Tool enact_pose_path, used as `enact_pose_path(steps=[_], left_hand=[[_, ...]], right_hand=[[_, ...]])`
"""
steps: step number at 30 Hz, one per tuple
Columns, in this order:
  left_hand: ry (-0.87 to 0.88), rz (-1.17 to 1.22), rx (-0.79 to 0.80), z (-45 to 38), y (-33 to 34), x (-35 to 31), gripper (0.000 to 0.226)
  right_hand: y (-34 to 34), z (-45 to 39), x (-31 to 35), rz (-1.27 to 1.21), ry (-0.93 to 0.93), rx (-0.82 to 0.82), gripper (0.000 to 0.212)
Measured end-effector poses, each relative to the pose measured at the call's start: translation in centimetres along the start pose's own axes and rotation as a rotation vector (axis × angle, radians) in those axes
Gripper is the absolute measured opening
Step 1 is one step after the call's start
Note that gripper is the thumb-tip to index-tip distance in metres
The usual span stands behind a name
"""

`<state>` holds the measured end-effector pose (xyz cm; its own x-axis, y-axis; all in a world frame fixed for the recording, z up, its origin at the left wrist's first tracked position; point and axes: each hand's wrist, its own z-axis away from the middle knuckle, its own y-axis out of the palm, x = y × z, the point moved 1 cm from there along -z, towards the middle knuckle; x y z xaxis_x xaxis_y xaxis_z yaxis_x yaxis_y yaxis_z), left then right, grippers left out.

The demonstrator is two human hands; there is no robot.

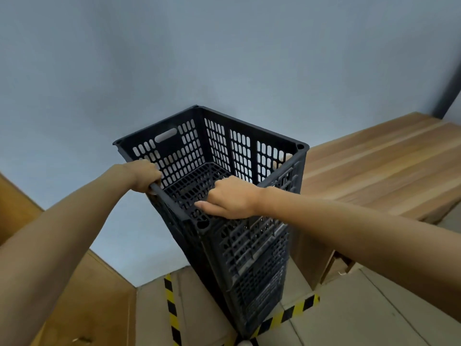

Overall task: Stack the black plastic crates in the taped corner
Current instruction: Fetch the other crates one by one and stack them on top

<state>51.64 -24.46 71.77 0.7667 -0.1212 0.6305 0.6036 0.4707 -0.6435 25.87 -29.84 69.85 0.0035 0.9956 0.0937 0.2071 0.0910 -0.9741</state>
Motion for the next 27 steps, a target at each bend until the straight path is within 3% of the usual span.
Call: enact_pose_path(steps=[5,12,18,22,27], left_hand=[[0.029,0.008,-0.001,-0.8,-1.0,0.2,0.025],[0.031,-0.010,-0.002,1.5,0.5,0.6,0.038],[-0.011,0.007,0.054,1.8,-0.1,0.5,0.033],[0.013,-0.010,0.022,0.2,-2.9,-1.3,0.035],[0.081,-0.011,-0.035,-2.9,-6.5,-3.6,0.044]], right_hand=[[0.1,0.2,-1.2,0.043,0.008,-0.113,0.061],[0.4,-1.0,0.5,0.091,-0.186,-0.340,0.062],[-1.2,-1.2,-0.7,0.096,-0.207,-0.330,0.057],[-1.6,1.5,-4.6,0.075,-0.107,-0.190,0.059],[-1.4,6.5,-8.7,0.039,0.133,-0.166,0.059]])
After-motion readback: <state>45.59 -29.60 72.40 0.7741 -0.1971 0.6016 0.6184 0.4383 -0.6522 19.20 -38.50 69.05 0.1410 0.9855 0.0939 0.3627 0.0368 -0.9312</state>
